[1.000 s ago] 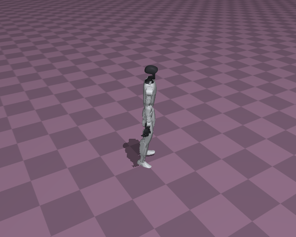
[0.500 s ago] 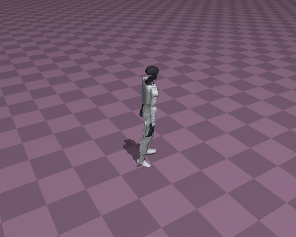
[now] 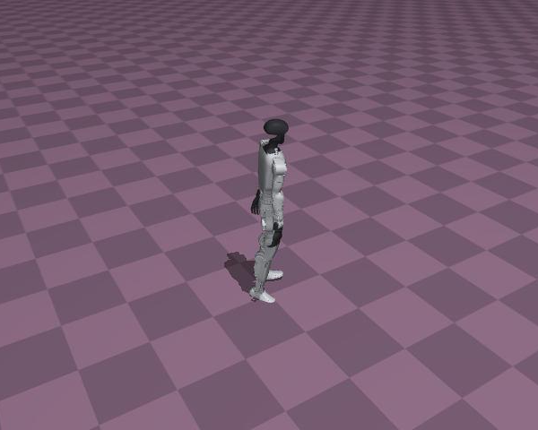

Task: Upper body actions

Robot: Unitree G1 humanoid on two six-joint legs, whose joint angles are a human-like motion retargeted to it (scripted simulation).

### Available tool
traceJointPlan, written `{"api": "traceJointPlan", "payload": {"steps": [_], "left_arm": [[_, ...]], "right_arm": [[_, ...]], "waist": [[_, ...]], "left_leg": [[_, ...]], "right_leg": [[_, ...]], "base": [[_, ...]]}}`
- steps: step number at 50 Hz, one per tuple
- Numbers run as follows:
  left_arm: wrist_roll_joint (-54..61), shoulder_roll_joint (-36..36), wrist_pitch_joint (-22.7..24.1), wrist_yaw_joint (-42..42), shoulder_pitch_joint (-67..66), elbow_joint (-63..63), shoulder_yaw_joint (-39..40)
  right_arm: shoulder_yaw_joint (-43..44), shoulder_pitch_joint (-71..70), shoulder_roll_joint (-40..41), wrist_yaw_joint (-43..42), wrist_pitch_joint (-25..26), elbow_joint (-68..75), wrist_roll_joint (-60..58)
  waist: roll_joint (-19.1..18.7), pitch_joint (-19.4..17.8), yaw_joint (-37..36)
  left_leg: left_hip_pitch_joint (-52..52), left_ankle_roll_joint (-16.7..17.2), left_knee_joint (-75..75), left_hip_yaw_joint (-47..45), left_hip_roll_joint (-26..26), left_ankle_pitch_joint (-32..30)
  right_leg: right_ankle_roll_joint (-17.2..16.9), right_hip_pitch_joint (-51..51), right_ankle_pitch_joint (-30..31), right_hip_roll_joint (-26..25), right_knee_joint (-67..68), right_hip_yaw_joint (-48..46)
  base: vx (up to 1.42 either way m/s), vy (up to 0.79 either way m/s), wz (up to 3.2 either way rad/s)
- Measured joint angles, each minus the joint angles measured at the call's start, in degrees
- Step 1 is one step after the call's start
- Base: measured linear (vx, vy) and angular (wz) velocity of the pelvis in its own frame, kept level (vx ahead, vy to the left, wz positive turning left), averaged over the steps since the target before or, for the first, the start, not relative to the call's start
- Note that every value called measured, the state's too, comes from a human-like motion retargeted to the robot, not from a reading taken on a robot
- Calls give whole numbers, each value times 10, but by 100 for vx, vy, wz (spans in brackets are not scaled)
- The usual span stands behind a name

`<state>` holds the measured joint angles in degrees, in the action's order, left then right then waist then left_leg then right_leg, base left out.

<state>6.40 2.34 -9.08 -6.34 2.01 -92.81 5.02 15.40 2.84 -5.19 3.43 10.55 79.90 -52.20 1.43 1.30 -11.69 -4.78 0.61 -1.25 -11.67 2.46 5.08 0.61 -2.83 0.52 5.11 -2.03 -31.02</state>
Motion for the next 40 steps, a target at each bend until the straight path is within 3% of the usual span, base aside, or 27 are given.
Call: {"api": "traceJointPlan", "payload": {"steps": [13, 23, 33, 40], "left_arm": [[6, 8, -1, 4, 20, 23, -9], [-14, 8, -23, 46, 30, 42, -14], [-29, 14, -29, 57, 23, 51, -13], [-37, 12, -33, 64, 10, 52, -2]], "right_arm": [[15, 3, -6, -6, -1, 25, 30], [17, 2, -18, -22, 12, 59, 46], [11, 9, -14, -24, 19, 63, 55], [4, 6, -15, -21, 18, 60, 44]], "waist": [[1, 19, 100], [-20, 16, 163], [-25, 8, 149], [-23, 8, 114]], "left_leg": [[26, 4, 6, -79, -27, 19], [33, 6, 7, -118, -44, 25], [29, 4, 3, -120, -40, 23], [-2, -1, -11, -64, -23, 12]], "right_leg": [[9, 34, 20, -18, 9, 83], [10, 52, 33, -31, 12, 123], [8, 50, 35, -26, 12, 126], [-2, 31, 22, -5, 5, 70]], "base": [[20, -24, -56], [0, -8, -36], [-4, 10, -2], [-17, 28, 74]]}}
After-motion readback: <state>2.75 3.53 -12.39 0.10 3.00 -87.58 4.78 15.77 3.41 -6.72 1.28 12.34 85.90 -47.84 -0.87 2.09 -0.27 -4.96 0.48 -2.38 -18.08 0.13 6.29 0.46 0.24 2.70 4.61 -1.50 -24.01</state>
